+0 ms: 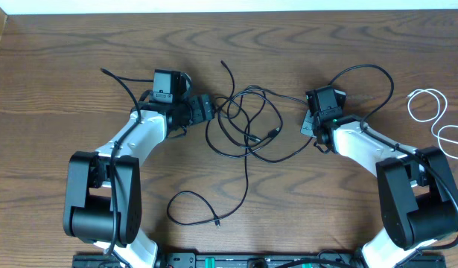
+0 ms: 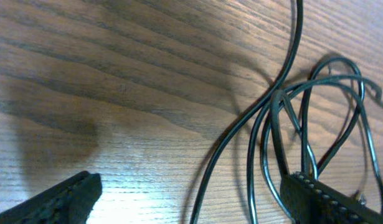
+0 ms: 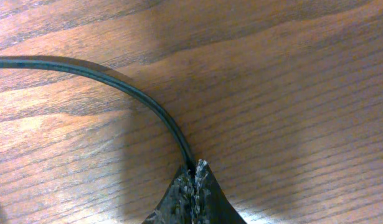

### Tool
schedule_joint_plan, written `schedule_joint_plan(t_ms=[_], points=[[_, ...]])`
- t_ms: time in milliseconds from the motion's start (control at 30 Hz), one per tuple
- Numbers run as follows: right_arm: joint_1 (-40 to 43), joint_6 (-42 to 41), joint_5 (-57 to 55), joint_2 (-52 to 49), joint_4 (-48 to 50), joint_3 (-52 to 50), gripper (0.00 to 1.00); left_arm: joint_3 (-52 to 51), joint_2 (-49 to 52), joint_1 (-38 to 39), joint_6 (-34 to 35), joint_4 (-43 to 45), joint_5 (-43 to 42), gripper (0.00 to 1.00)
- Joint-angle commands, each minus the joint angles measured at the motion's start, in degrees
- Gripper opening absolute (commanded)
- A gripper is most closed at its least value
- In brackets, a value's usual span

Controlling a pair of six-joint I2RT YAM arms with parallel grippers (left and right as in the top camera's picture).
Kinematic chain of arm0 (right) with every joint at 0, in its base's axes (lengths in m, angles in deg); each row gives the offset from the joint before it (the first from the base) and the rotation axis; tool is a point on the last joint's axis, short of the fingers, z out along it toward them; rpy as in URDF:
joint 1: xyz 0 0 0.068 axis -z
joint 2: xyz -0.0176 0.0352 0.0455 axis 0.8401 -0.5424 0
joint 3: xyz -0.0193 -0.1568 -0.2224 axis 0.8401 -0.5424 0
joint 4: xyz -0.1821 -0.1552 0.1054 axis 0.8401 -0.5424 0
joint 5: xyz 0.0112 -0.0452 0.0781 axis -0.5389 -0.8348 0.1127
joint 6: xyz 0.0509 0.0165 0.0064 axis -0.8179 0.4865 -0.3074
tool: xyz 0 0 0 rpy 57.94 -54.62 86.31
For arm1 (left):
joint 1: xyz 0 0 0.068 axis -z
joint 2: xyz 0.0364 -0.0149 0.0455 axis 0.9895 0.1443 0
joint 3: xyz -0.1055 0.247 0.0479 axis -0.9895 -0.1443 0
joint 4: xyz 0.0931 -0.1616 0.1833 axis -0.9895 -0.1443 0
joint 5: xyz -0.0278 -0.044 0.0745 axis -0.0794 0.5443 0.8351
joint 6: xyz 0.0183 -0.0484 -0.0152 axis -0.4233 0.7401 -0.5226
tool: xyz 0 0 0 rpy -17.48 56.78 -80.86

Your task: Untangle cables

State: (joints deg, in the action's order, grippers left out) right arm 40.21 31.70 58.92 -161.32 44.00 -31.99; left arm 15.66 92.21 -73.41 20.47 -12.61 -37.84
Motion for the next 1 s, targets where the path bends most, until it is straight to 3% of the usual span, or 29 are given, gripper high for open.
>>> schedule_joint_plan(t_ms=[0,167,267,367,400,433,467,533,967], points=[[0.02,0.26,4.04,-5.9,-2.21,-4.2,0.01,0.22,0.5,0.26,2.25,0.9,-1.4,1.0],[0.02,0.26,4.09,-5.9,-1.77,-4.2,0.01,0.22,-0.22,0.26,7.15,2.45,-12.83,1.0],[0.0,0.26,4.68,-5.9,-1.18,-4.2,0.01,0.22,-0.22,0.26,7.15,2.51,-14.47,1.0],[-0.15,0.26,4.68,-5.9,-1.14,-4.2,0.01,0.22,-0.22,0.26,7.1,2.51,-12.61,1.0],[-0.31,0.26,4.66,-5.9,-1.14,-4.2,0.01,0.22,-0.2,0.26,7.1,2.45,-11.58,0.95],[-0.57,0.26,4.68,-5.9,-1.14,-4.22,0.02,0.2,-0.2,0.31,7.1,2.32,-10.34,0.79],[-0.79,0.26,4.66,-5.9,-1.14,-4.22,0.02,0.2,-0.17,0.31,7.13,2.27,-9.75,0.7],[-1.25,0.26,4.66,-5.9,-0.96,-4.22,0.02,0.2,-0.15,0.33,7.13,2.12,-9.64,0.63],[-4.85,0.28,4.61,-5.9,2.05,-4.22,0.02,0.2,0.02,5.49,7.1,2.34,6.12,0.6]])
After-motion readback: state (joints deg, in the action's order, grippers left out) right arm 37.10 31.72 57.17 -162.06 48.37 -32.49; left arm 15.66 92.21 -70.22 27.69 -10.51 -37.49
